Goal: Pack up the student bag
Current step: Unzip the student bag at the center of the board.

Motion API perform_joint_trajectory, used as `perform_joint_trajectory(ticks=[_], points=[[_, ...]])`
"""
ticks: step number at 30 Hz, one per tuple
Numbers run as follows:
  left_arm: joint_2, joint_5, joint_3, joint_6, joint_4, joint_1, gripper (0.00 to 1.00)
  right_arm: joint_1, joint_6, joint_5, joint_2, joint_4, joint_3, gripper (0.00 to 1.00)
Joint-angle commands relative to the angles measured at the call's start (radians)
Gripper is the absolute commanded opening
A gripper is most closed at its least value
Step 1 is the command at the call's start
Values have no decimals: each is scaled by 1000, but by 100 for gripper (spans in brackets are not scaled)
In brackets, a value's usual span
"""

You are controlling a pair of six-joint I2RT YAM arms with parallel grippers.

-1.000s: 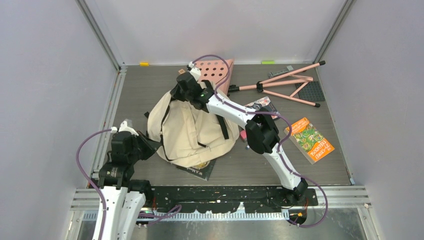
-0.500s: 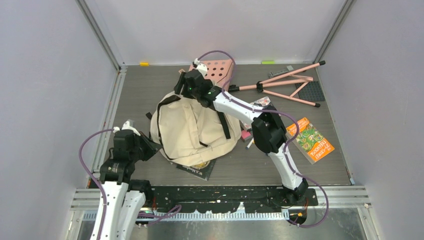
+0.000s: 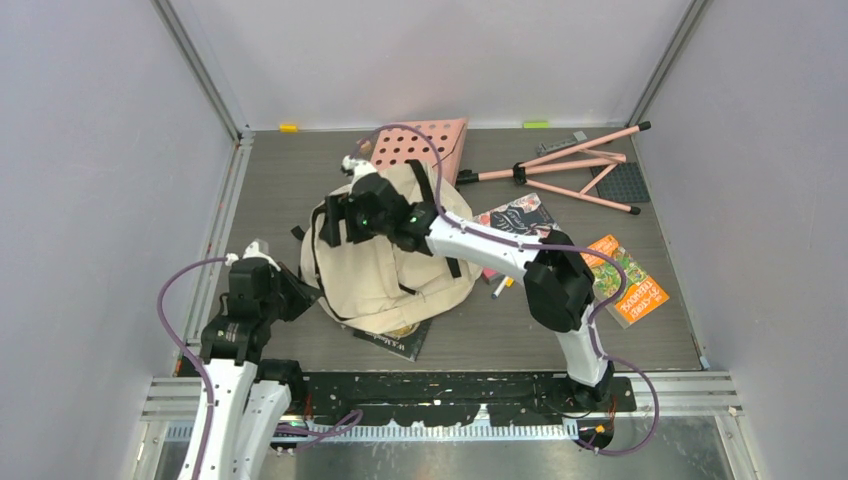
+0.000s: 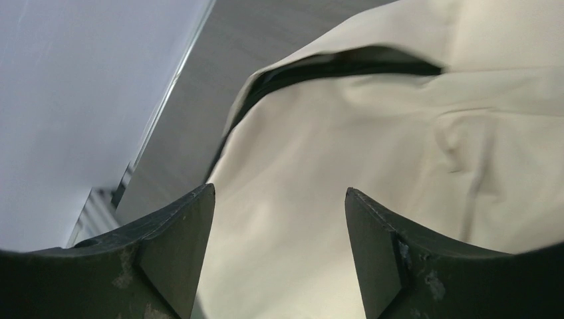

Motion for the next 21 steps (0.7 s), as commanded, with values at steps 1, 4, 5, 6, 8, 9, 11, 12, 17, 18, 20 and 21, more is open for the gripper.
perform_joint_trajectory(ticks=[1,4,5,6,8,9,11,12,17,18,20,21], points=[[-23,-22,-15,-3,17,-1,0,58,-82,-78,17,-35,64,78],[-25,-19,-15,-4,11,-1,0,98,-113,-29,65,-100,122,78],[-28,-18,-13,-4,9,-2,0,105,-123,19,73,-130,148,78],[-30,-19,-12,-1,8,-1,0,114,-126,46,90,-145,167,76],[-33,-23,-12,1,6,-1,0,125,-132,117,110,-183,189,72],[-33,-22,-12,0,4,0,0,127,-134,160,115,-200,201,69],[-34,-22,-11,1,3,-1,0,132,-135,200,126,-208,210,63],[-33,-20,-13,1,3,-1,0,133,-134,215,126,-208,211,57],[-33,-14,-15,2,6,0,0,133,-137,217,137,-194,233,23],[-33,-14,-15,5,6,0,0,133,-138,211,139,-196,246,15],[-33,-11,-17,12,7,-1,0,133,-136,205,147,-200,262,3],[-32,-10,-19,14,11,0,0,133,-134,203,149,-196,266,2]])
